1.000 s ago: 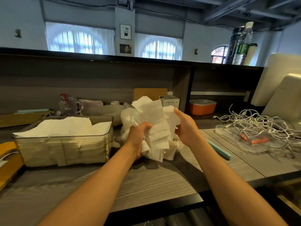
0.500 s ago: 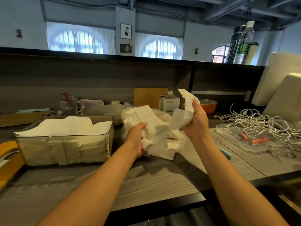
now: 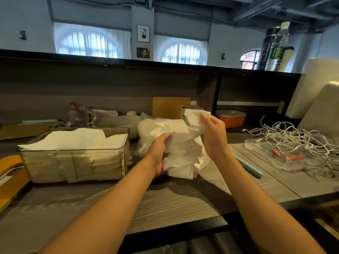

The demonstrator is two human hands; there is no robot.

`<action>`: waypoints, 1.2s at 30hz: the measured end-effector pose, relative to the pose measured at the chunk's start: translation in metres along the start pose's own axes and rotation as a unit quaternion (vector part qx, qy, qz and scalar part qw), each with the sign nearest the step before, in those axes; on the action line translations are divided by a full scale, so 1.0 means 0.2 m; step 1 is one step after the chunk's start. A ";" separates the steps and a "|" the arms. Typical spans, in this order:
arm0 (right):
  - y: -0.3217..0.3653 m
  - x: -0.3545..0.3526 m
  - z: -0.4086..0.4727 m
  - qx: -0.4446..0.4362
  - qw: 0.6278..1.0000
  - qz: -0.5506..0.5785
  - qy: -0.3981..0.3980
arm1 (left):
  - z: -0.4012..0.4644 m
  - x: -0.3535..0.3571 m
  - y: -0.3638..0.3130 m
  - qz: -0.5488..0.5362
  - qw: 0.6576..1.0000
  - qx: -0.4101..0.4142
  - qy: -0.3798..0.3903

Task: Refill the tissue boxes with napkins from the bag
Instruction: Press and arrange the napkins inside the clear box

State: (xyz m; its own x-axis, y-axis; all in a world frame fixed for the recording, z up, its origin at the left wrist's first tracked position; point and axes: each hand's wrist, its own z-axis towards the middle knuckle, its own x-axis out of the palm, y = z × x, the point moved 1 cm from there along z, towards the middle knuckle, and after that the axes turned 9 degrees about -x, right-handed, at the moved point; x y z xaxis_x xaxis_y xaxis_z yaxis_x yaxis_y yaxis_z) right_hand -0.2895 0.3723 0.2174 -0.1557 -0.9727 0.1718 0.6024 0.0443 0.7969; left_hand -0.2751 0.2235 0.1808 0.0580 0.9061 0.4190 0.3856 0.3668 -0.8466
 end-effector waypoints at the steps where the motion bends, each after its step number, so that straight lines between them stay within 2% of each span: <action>1: 0.01 -0.01 0.00 0.008 0.999 0.034 -0.011 | 0.00 0.00 0.00 -0.008 1.000 -0.010 0.000; 3: 0.02 -0.03 0.00 0.037 0.992 0.117 -0.011 | -0.01 0.00 0.00 -0.016 1.000 -0.021 -0.014; 5: 0.04 -0.05 0.00 0.049 0.988 0.144 -0.012 | 0.00 0.01 0.00 -0.010 0.999 -0.014 -0.029; 7: 0.04 -0.05 0.01 0.033 0.998 0.048 -0.027 | -0.01 0.00 0.00 0.011 0.999 0.001 -0.031; 9: 0.02 -0.02 0.01 0.008 0.997 -0.070 -0.019 | -0.02 0.02 0.00 0.038 0.999 0.018 0.001; 13: -0.05 0.05 -0.02 0.010 0.981 -0.187 0.056 | -0.04 0.05 -0.01 0.052 0.998 0.038 0.021; 19: -0.06 0.05 -0.01 0.056 0.979 -0.157 0.115 | 0.01 0.02 0.01 0.093 0.991 0.080 -0.060; 22: -0.03 0.04 0.01 0.012 0.979 -0.170 0.112 | 0.02 0.00 0.00 0.048 0.993 0.061 -0.085; 25: -0.01 0.04 0.01 -0.020 0.970 -0.167 0.176 | 0.03 -0.02 -0.02 0.030 0.993 0.065 -0.095; 28: -0.03 0.03 -0.01 -0.029 0.953 -0.210 0.215 | 0.02 -0.02 -0.03 0.026 0.992 0.080 -0.092; 32: -0.05 0.04 -0.02 -0.054 0.931 -0.280 0.226 | 0.03 -0.01 -0.02 0.014 0.992 0.078 -0.103; 36: -0.05 0.03 -0.01 -0.065 0.940 -0.271 0.197 | 0.03 -0.01 -0.02 0.011 0.992 0.079 -0.099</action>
State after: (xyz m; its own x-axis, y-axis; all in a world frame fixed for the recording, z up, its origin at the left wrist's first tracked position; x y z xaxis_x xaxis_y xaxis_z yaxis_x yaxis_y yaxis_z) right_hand -0.2957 0.3653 0.2098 -0.1811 -0.8540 -0.4878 0.6120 -0.4861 0.6239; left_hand -0.2820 0.2217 0.1822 -0.1226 0.9320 0.3411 0.2366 0.3612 -0.9020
